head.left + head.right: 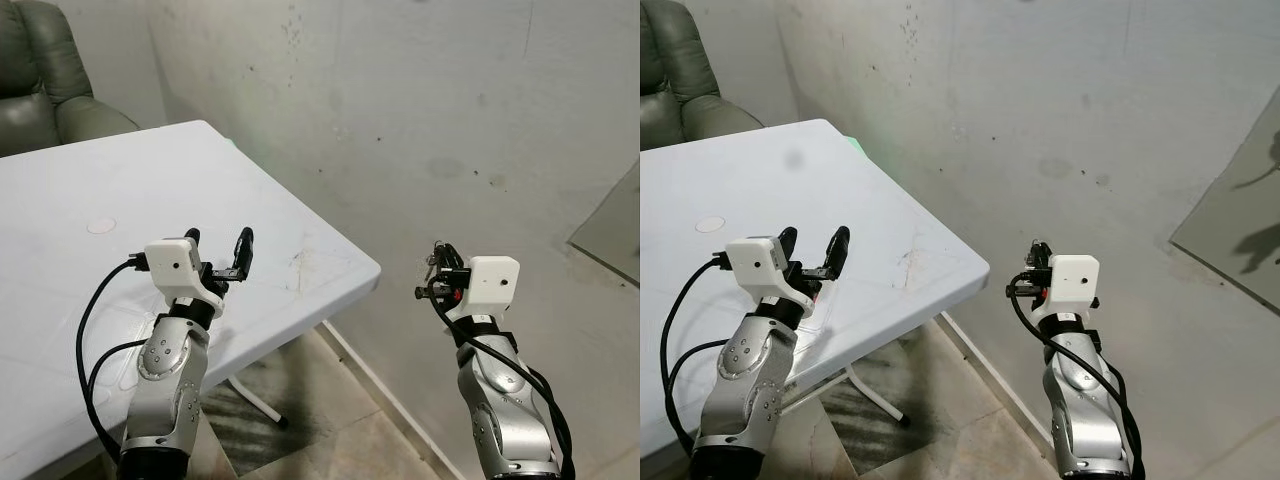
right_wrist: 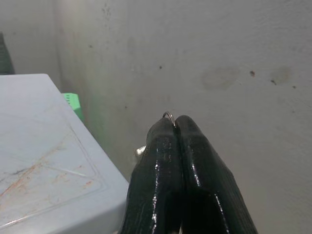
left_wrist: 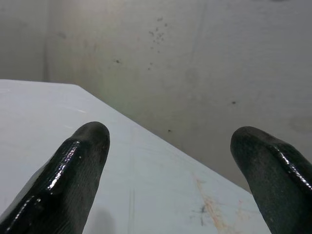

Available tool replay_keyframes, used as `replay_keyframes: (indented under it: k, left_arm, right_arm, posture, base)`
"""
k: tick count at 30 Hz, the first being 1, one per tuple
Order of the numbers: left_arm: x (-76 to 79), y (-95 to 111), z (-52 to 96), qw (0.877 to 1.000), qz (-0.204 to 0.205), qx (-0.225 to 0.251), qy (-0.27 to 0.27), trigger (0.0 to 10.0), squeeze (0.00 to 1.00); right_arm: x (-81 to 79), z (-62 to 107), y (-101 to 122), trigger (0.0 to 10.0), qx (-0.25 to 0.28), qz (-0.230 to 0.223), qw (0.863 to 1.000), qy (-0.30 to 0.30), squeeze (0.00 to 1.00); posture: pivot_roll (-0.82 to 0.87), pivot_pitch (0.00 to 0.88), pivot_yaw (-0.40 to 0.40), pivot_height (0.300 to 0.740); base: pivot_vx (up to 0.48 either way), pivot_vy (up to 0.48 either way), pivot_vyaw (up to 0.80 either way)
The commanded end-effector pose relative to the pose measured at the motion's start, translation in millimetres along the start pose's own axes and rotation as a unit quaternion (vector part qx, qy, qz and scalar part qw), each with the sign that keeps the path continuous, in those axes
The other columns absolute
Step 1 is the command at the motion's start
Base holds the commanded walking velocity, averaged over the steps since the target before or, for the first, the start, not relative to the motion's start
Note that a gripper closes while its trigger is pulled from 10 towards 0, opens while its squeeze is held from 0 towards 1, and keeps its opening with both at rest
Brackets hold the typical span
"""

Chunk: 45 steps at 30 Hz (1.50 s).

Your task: Hang keys on a hook

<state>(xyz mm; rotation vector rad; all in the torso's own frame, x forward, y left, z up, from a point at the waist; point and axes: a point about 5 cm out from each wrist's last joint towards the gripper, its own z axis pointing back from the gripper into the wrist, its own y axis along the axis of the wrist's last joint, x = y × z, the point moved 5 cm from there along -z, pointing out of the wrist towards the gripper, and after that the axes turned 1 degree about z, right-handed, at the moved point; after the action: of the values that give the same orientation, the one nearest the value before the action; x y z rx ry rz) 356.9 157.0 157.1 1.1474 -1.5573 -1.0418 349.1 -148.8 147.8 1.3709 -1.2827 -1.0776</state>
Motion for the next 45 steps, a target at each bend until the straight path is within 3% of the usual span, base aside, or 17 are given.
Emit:
replay_keyframes:
  k: [1,5,8,11,36,40,42,45]
  left_arm:
    - [10.1,2,-2.1,1.000,0.009,0.003,-0.009,10.0,0.00]
    - [10.7,2,-2.2,1.000,0.007,0.003,-0.009,10.0,0.00]
    - [7.5,2,-2.4,0.999,0.034,0.007,0.009,10.0,0.00]
    - [7.8,1,-2.7,0.999,0.034,0.002,0.009,10.0,0.00]
    - [11.7,-14,-3.3,0.997,0.057,-0.048,0.031,10.0,0.00]
    - [19.1,-14,-3.0,0.997,0.052,-0.050,0.011,10.0,0.00]
    - [27.2,-15,-3.2,0.998,0.025,-0.058,-0.011,10.0,0.00]
    - [35.0,-15,-3.8,0.997,0.017,-0.061,-0.032,10.0,0.00]
  right_arm:
    - [9.1,0.1,6,10.0,0.007,0.006,1.000,-0.010,0.00]
    - [9.2,0.4,6,10.0,0.007,0.007,1.000,-0.010,0.00]
    - [9.4,0.4,7,10.0,0.007,0.009,1.000,-0.010,0.00]
    - [9.9,0.4,7,10.0,0.009,0.008,1.000,-0.011,0.00]
    - [1.4,2.6,15,10.0,0.028,-0.006,0.999,0.020,0.00]
    - [1.6,2.0,15,10.0,0.029,-0.003,0.999,0.018,0.00]
    - [1.2,0.9,18,10.0,0.035,-0.004,0.999,0.020,0.00]
    - [1.8,-0.9,22,10.0,0.047,-0.005,0.999,0.019,0.00]
  posture:
    - [0.03,0.000,-0.067,0.740]
    - [0.03,0.000,-0.067,0.740]
    - [0.03,0.000,-0.070,0.740]
    - [0.03,0.000,-0.071,0.740]
    - [0.02,0.000,-0.070,0.740]
    - [0.02,0.000,-0.069,0.740]
    - [0.03,0.000,-0.069,0.740]
    - [0.03,0.000,-0.066,0.740]
  base:
    - [0.000,-0.469,-0.77]
    - [0.000,-0.464,-0.77]
    - [0.000,0.000,-0.76]
    - [0.000,0.000,-0.76]
    - [0.000,0.000,0.00]
    - [0.000,0.000,0.00]
    - [0.000,0.000,0.00]
    - [0.000,0.000,0.00]
